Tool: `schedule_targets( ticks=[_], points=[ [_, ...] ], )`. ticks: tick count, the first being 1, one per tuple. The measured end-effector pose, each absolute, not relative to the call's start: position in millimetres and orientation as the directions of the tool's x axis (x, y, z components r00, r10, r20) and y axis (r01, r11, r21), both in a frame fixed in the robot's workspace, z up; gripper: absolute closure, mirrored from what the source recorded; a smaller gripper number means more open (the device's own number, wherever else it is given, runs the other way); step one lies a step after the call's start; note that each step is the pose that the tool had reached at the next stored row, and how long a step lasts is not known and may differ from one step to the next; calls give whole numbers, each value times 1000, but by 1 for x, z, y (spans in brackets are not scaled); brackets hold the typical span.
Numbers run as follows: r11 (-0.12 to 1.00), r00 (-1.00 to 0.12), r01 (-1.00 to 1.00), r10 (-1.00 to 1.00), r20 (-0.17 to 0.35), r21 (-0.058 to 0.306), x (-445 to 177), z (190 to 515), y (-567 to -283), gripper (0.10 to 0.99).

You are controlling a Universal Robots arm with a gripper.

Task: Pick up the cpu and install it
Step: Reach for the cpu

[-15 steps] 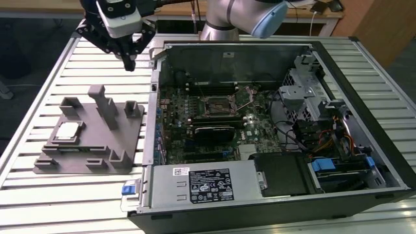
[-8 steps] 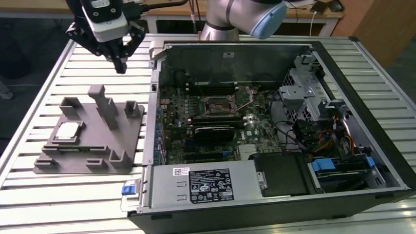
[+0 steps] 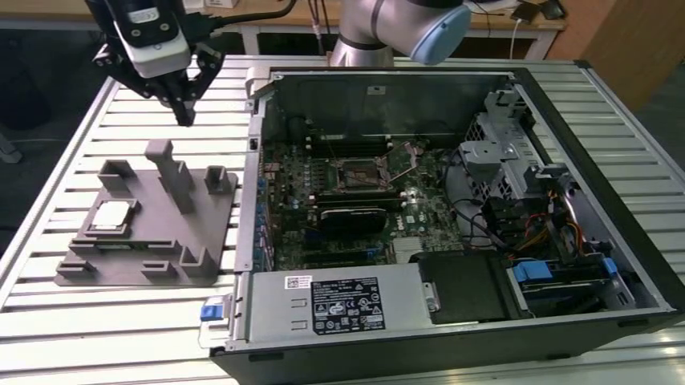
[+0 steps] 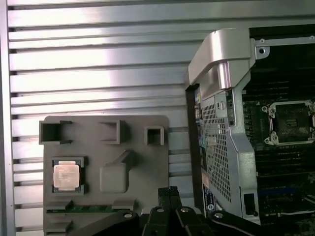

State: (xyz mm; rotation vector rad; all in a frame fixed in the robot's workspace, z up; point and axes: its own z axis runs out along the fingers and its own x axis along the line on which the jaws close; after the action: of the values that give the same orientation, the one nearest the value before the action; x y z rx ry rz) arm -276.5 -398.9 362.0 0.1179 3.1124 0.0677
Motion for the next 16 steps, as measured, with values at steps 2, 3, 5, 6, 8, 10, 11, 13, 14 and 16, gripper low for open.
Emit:
schedule_targets(
  ticks=[2, 3, 5, 6, 8, 10, 11, 13, 14, 16],
  points=[
    [996, -997, 75, 76, -24, 44, -281, 360, -399, 980],
    [996, -997, 75, 76, -24, 44, -283, 359, -399, 980],
    [996, -997, 75, 76, -24, 44, -288, 357, -399, 980],
    [996, -997, 75, 76, -24, 44, -290, 356, -399, 980],
    [996, -997, 75, 76, -24, 44, -293, 354, -399, 980],
    [996, -997, 75, 76, -24, 44, -297, 352, -399, 980],
    [996, -997, 75, 76, -25, 44, -300, 351, -399, 980],
    [996, -997, 75, 76, -24, 44, -304, 349, -399, 980],
    [996, -997, 75, 76, -24, 44, -307, 347, -399, 980],
    [996, -997, 75, 76, -25, 44, -312, 345, -399, 980]
  ],
)
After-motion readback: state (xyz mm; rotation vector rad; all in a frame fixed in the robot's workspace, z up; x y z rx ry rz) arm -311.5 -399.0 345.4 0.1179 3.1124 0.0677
